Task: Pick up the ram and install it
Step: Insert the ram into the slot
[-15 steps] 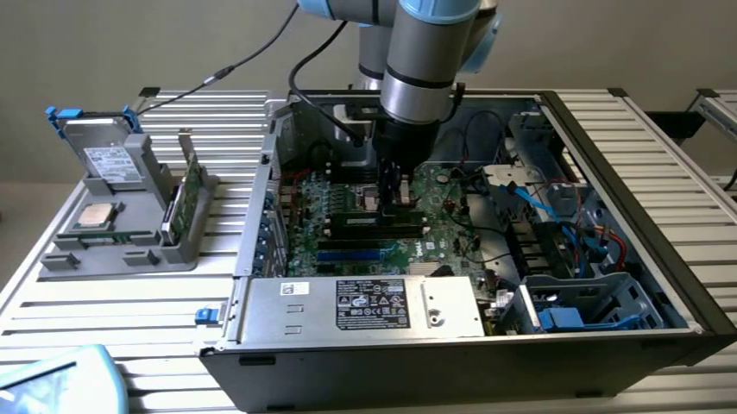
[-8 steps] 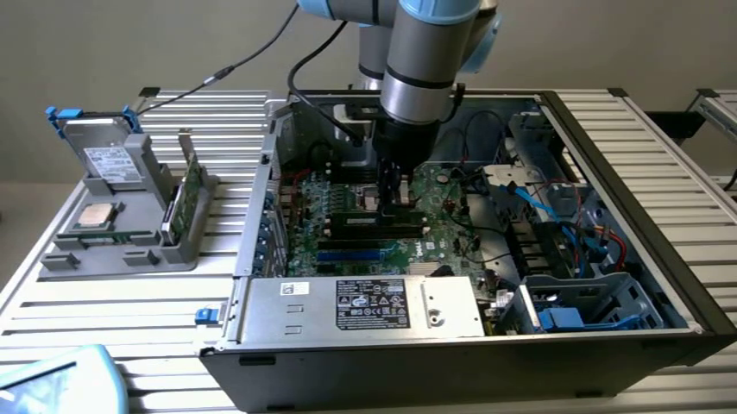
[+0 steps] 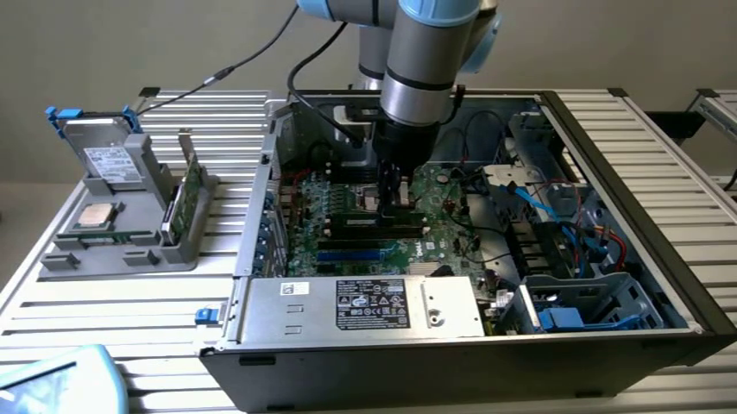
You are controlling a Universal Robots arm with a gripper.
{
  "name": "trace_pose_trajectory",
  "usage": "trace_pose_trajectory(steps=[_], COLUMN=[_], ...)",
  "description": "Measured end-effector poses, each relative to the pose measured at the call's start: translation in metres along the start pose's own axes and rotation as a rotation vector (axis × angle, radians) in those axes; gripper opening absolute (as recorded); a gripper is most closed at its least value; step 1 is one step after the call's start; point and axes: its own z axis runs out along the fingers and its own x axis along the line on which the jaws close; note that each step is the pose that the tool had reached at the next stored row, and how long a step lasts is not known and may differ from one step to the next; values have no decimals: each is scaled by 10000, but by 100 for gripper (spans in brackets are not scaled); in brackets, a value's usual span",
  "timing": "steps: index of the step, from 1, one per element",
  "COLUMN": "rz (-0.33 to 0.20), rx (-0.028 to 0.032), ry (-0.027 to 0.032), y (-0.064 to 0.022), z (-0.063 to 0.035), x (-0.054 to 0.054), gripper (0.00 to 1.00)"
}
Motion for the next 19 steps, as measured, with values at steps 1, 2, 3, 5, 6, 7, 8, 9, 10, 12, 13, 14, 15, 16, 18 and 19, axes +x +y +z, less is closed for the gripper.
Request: trace_pose_trajectory(steps=[1,2,3,5,6,7,8,9,10,12,13,14,15,16,18,19], rz=[3,6,10,16,19,20,22,26,31,46,53,59,64,70,81,86], rx=[0,1,1,0,-1,-2,-1,0,-1,-3,-5,-5,-5,-4,-6,-6], ry=[0,-3,-3,-3,-3,-1,-4,-7,-6,-5,-4,-6,-8,-10,-11,-12], y=[0,-1,-1,-2,-2,-3,-3,-4,-5,-5,-5,-5,-5,-5,-6,-6], z=[1,6,9,15,18,19,23,29,34,39,39,40,41,41,42,43], x=[0,0,-1,-1,-1,-1,-2,-3,-3,-2,-2,-2,-3,-3,-3,-3], gripper=[14,14,14,14,14,14,14,14,14,14,14,14,14,14,14,14])
